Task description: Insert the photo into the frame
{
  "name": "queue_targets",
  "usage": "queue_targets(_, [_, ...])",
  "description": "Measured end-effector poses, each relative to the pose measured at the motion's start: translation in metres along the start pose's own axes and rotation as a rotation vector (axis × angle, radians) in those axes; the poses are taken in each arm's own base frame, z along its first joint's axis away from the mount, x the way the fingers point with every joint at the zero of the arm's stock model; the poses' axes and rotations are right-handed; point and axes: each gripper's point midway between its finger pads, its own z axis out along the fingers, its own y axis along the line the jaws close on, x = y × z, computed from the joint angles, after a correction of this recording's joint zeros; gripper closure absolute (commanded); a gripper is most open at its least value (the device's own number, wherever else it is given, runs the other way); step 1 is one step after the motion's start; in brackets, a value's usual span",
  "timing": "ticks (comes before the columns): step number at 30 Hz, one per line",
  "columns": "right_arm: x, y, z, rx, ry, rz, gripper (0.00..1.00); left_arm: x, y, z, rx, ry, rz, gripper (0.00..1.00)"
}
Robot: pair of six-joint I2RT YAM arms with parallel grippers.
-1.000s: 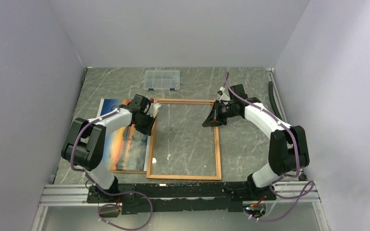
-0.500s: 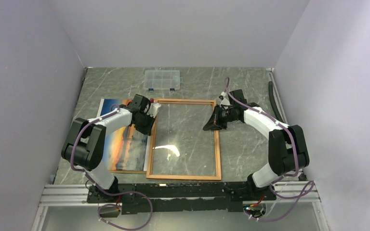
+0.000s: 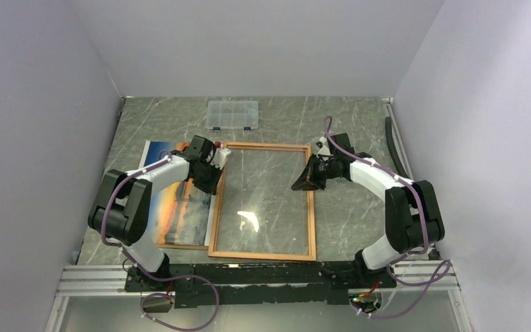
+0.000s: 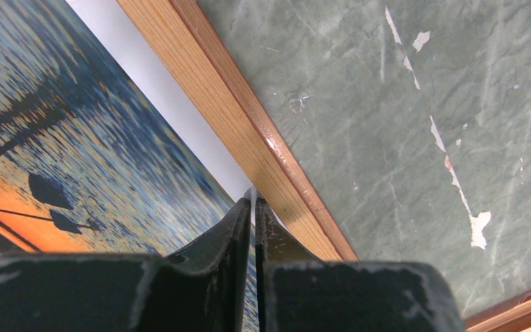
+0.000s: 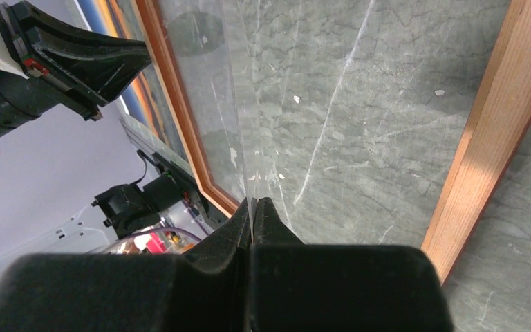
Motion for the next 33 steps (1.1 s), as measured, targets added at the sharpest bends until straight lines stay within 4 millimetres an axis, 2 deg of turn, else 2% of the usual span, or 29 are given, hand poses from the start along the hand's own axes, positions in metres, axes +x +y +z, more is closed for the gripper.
queue_targets(1, [0.000,0.000,0.000,-0.001,-0.001,0.001,1.00,0.000,0.000,0.000,0.000,0.000,0.000,0.87])
queue_targets(4, [0.000,0.001,-0.001,0.001,-0.004,0.004,0.89,0.000,0.000,0.000,0.000,0.000,0.000,0.87])
queue_targets(11, [-0.001,-0.006,-0.001,0.033,-0.010,0.010,0.70,0.000,0.000,0.000,0.000,0.000,0.000,0.87])
queue_targets(16, [-0.004,-0.009,-0.001,0.060,-0.010,0.000,0.66,0.000,0.000,0.000,0.001,-0.001,0.001,0.87])
queue_targets(21, [-0.003,-0.010,-0.001,0.064,-0.005,-0.005,0.37,0.000,0.000,0.000,0.002,-0.001,0.001,0.88])
queue_targets(25, [-0.002,-0.014,-0.001,0.084,-0.005,-0.016,0.24,0.000,0.000,0.000,0.002,-0.001,0.001,0.88])
queue_targets(33, [-0.008,-0.017,-0.009,0.145,-0.016,-0.050,0.18,0.000,0.000,0.000,0.002,-0.001,0.001,0.88])
